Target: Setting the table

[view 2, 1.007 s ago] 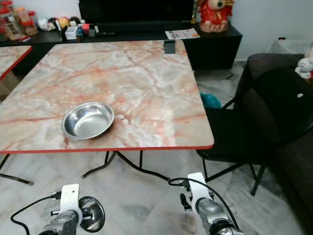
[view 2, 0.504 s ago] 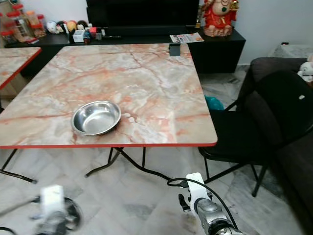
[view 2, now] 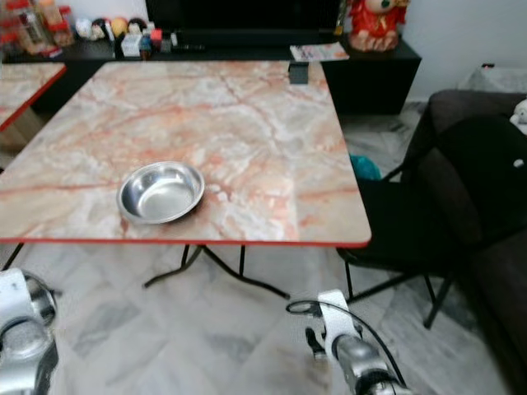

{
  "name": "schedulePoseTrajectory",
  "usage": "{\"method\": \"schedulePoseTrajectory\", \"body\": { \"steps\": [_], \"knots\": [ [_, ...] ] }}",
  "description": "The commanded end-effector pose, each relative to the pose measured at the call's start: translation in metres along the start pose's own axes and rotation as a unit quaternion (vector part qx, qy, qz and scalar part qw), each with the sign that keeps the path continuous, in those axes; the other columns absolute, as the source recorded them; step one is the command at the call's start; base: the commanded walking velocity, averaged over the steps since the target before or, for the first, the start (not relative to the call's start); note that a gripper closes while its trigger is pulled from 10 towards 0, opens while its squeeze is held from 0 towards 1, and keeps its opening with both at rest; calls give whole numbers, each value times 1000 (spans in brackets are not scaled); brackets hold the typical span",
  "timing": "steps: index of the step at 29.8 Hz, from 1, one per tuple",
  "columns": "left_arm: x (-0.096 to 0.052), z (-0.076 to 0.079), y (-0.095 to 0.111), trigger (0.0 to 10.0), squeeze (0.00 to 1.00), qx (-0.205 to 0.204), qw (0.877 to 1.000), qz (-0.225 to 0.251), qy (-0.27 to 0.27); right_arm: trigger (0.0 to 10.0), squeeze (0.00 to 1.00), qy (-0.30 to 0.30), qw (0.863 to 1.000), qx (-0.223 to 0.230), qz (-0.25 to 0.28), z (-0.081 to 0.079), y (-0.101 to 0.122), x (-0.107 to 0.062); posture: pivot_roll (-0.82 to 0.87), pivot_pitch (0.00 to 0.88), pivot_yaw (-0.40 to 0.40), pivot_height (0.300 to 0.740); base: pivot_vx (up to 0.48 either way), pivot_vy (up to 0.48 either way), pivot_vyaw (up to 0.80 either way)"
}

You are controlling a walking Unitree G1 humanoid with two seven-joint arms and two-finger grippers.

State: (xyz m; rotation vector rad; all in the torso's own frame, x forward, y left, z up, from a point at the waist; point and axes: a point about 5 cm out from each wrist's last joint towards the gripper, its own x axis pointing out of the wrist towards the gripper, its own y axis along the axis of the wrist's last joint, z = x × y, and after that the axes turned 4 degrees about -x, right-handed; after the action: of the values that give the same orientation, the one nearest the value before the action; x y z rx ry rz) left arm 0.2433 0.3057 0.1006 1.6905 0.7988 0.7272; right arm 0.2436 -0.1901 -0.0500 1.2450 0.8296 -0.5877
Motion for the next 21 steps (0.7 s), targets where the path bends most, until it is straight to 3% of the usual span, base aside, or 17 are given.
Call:
{"method": "schedulePoseTrajectory", "body": {
  "steps": [1, 5, 6, 7, 8, 10, 11, 12, 14, 16, 17, 18, 20, 21],
  "knots": [
    [4, -8, 31, 10000, 0, -3, 998, 55, 30, 10000, 0, 2, 1000, -4, 1, -1, 1, 0, -29, 40, 19, 740, 0, 0, 0],
    [3, -10, 46, 10000, 0, -11, 997, 73, 34, 10000, 0, 3, 1000, -5, 1, -1, 1, 0, -29, 40, 19, 740, 0, 0, 0],
    [4, -8, 59, 10000, 0, -20, 995, 93, 25, 10000, 0, 3, 1000, -4, 1, -1, 1, 0, -29, 40, 19, 740, 0, 0, 0],
    [6, 1, 75, 10000, 0, -50, 992, 114, -9, 10000, 0, 3, 1000, -4, 1, -1, 1, 0, -33, 38, 23, 740, 0, 0, 0],
    [6, 20, 99, 10000, 0, -101, 982, 137, -83, 10000, 0, 3, 1000, -3, 1, -2, 2, 0, -34, 36, 24, 740, 0, 0, 0],
    [1, 45, 112, 10000, 0, -175, 960, 122, -181, 10000, 0, 3, 1000, -3, 2, -2, 2, 0, -34, 36, 24, 740, 0, 0, 0],
    [-4, 60, 119, 10000, 0, -225, 941, 98, -233, 10000, 0, 3, 1000, -2, 2, -2, 2, 0, -34, 35, 27, 740, 0, 0, 0],
    [-4, 60, 119, 10000, 0, -225, 941, 98, -233, 10000, 0, 3, 1000, -2, 2, -2, 2, 0, -34, 35, 27, 740, 0, 0, 0],
    [-12, 85, 120, 10000, 0, -278, 910, 47, -304, 10000, 0, 2, 1000, -1, 3, -3, 2, 1, -39, 35, 29, 740, 0, 0, 0],
    [-18, 100, 121, 10000, 0, -314, 886, 18, -341, 10000, 0, 2, 1000, 1, 4, -3, 2, 1, -51, 36, 32, 740, 0, 0, 0],
    [-26, 114, 123, 10000, 0, -366, 852, -15, -374, 10000, 0, 0, 1000, 7, 6, -3, 2, 1, -56, 37, 36, 740, 0, 0, 0],
    [-27, 117, 124, 10000, 0, -379, 843, -23, -381, 10000, 0, 0, 1000, 8, 7, -3, 2, 1, -56, 37, 36, 740, 0, 0, 0],
    [-29, 125, 124, 10000, 0, -444, 812, -62, -375, 10000, 0, -1, 1000, 9, 8, -3, 2, 1, -56, 37, 36, 740, 0, 0, 0],
    [-29, 131, 124, 10000, 0, -491, 785, -90, -367, 10000, 0, 0, 1000, 9, 8, -3, 2, 1, -56, 37, 36, 740, 0, 0, 0]
  ]
}}
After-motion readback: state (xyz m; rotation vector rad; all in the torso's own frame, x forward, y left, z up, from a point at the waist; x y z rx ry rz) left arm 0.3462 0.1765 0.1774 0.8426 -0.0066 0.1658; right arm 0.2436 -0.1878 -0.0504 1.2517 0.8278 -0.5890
